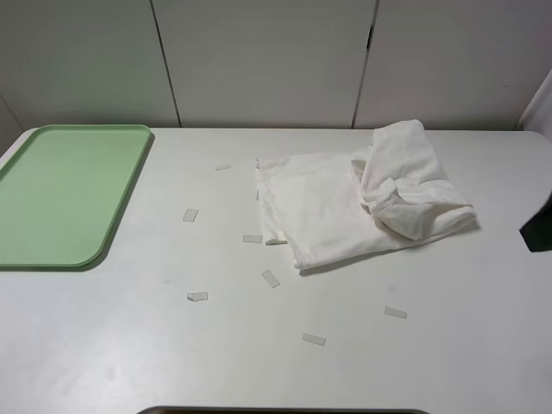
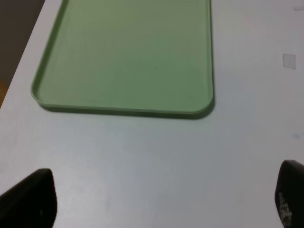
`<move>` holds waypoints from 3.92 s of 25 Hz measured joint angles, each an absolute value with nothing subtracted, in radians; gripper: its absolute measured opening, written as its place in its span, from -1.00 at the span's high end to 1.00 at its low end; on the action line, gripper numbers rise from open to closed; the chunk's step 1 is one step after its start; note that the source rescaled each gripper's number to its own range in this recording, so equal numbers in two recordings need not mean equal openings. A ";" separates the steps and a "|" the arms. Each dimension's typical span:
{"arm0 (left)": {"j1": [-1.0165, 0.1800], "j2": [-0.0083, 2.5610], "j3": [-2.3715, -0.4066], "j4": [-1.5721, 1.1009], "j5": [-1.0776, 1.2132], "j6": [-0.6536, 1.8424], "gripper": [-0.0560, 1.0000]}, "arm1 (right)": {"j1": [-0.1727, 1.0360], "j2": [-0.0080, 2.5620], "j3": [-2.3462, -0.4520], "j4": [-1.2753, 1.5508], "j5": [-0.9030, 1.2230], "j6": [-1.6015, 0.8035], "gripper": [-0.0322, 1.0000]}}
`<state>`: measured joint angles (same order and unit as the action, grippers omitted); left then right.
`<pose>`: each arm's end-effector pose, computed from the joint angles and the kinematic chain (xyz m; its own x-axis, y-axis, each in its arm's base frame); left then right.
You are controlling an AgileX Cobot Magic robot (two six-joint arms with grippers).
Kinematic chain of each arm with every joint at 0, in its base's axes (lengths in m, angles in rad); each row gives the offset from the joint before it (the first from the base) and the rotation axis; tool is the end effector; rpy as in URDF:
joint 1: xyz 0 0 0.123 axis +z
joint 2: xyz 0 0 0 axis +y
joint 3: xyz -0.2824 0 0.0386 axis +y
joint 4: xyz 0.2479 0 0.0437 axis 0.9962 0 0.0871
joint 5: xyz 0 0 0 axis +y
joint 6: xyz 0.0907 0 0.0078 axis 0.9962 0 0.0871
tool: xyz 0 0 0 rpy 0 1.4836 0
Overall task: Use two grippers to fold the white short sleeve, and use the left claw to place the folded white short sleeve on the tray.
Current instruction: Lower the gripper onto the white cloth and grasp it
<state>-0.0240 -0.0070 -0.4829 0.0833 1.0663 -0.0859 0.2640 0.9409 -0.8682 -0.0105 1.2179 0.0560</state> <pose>-0.0042 0.0067 0.2722 -0.4662 -0.0343 -0.8840 -0.0617 0.9981 -0.0061 0.1430 0.0377 0.3145 -0.9132 -0.1926 -0.3592 -0.2100 0.9777 0.0096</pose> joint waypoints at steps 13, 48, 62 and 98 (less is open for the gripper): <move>-0.024 -0.007 -0.483 0.083 1.066 -0.086 -0.81 | 0.218 0.324 -0.716 -0.007 1.215 0.069 -1.00; -0.024 -0.007 -0.483 0.083 1.066 -0.086 -0.81 | 0.000 -0.006 -0.494 -0.026 1.032 0.016 -1.00; -0.024 -0.007 -0.483 0.083 1.066 -0.086 -0.81 | 0.000 -0.006 -0.494 -0.026 1.027 0.014 -1.00; -0.259 1.321 -0.909 -0.114 0.643 -0.064 -0.81 | 0.000 -0.006 -0.494 -0.026 1.020 0.014 -1.00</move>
<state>-0.2594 1.3208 -0.9093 -0.1140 0.6431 -0.0641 0.0000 -0.0058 -0.4944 -0.0263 1.0203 0.0142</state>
